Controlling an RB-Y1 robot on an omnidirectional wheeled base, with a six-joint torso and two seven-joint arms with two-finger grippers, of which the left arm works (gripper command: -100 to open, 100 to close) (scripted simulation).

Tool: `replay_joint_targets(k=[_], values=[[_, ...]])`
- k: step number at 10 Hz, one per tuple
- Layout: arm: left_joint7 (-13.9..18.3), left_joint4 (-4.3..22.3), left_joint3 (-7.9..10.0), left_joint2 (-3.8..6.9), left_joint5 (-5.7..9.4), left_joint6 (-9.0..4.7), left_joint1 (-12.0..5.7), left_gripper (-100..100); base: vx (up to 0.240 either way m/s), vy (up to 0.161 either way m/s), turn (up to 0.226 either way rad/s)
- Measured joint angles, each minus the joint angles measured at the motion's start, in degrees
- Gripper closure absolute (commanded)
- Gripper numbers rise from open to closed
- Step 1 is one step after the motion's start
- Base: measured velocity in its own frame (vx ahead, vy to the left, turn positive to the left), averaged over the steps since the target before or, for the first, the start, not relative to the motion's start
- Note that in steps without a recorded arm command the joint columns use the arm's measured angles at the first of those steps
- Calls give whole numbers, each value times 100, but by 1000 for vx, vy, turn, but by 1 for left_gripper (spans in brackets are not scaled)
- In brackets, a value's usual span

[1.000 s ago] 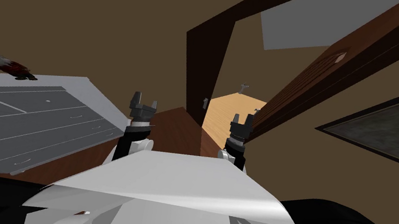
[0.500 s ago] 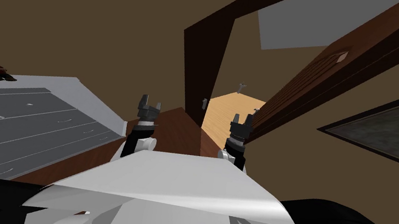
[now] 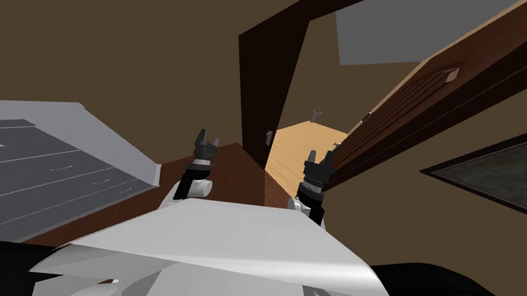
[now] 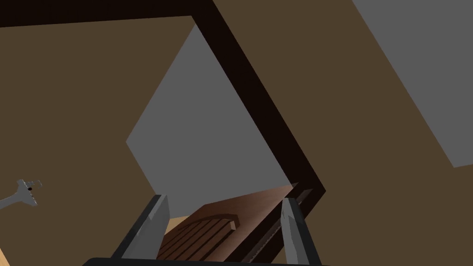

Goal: Push the door open

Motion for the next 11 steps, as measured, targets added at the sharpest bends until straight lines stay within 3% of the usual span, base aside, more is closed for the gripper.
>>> replay_joint_targets(k=[11], values=[[43, 1622, -198, 89, -130, -173, -954, -100, 66, 33, -67]])
